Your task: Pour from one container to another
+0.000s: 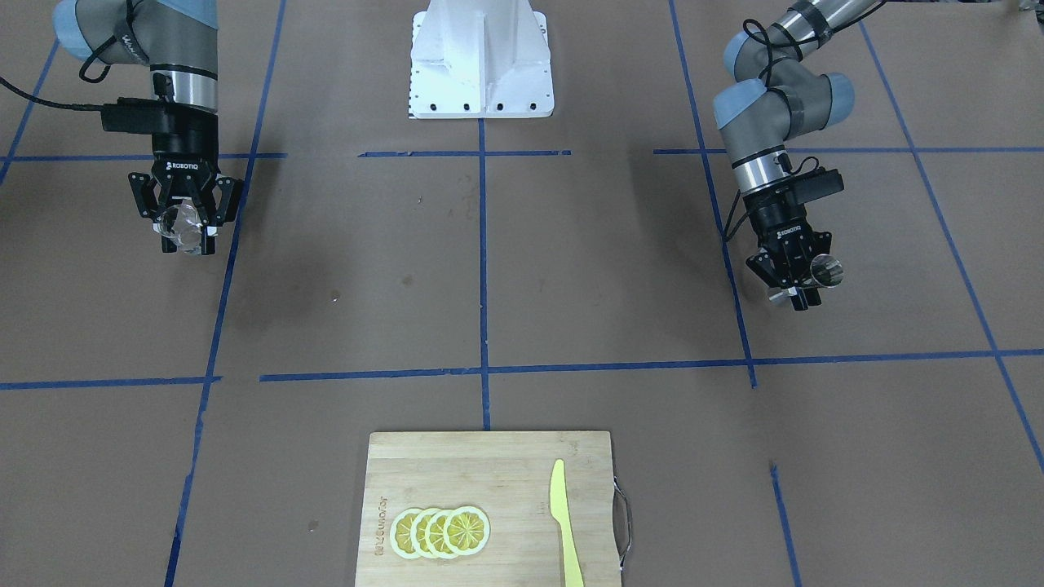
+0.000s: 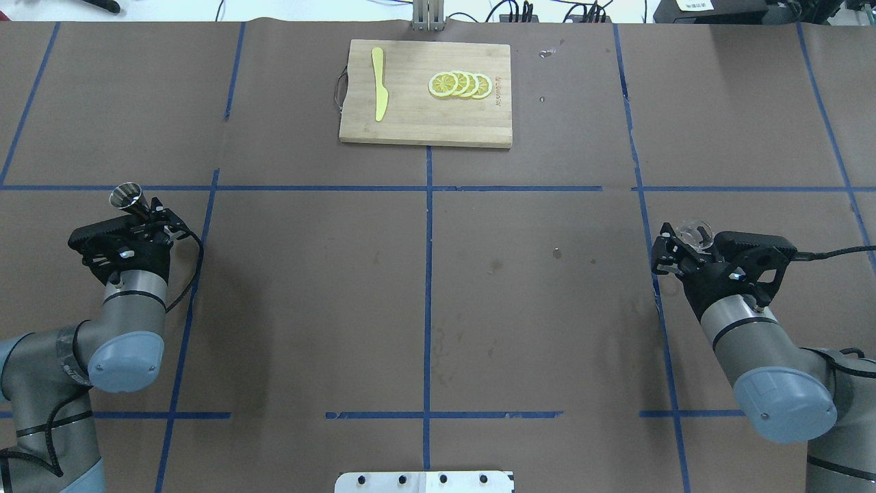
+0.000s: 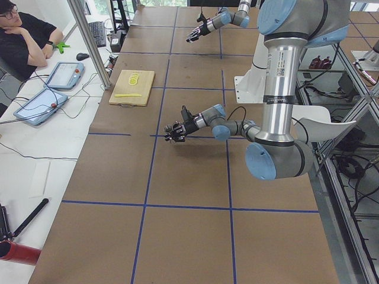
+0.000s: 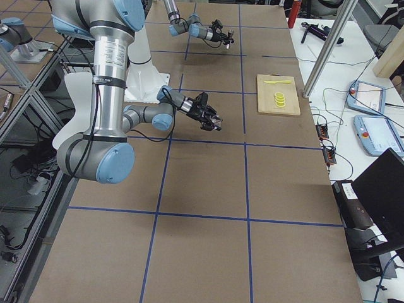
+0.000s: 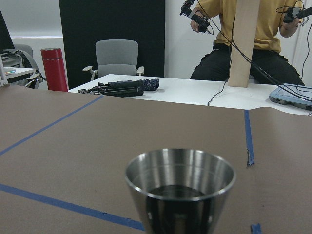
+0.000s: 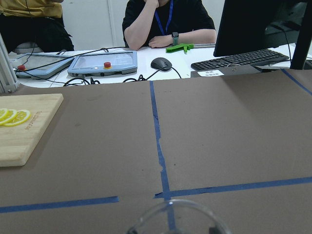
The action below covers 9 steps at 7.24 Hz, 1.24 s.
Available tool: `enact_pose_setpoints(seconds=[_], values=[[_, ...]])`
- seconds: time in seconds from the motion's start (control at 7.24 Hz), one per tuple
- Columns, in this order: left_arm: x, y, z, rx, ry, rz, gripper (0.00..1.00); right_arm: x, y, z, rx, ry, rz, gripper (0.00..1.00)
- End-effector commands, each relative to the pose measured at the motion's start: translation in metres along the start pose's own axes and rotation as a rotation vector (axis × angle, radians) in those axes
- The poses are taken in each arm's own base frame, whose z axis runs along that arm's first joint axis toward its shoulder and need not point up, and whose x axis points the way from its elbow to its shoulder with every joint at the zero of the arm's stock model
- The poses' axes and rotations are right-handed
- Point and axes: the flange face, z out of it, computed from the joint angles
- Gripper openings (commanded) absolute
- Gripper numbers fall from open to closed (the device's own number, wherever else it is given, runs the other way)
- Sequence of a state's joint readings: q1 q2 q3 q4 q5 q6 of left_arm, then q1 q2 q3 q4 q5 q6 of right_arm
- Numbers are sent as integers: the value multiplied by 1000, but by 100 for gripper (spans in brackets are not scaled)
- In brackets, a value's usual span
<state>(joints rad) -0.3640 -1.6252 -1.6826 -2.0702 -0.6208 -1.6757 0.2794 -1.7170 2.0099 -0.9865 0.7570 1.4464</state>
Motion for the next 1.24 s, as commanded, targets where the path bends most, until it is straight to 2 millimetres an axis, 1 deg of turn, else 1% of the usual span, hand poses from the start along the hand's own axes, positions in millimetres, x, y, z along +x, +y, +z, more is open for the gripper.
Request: enact_pose_setpoints(seconds=[0.0,0.41,0.55,0.97,1.11], values=[[4,9,-11,21,20,-56,0,-2,6,-4,14,-6,-13,0],[4,17,-15,10,26,-51,0,-5,11,-8,19,-14,-19,0],[5,21,-18,4,30,-46,5,-6,13,-10,23,-17,-22,0],[5,26,-22,-3,32,-35,26,-6,13,-10,22,-18,-22,0],[4,27,-22,-2,31,-33,37,-7,13,-10,22,-19,-21,0]])
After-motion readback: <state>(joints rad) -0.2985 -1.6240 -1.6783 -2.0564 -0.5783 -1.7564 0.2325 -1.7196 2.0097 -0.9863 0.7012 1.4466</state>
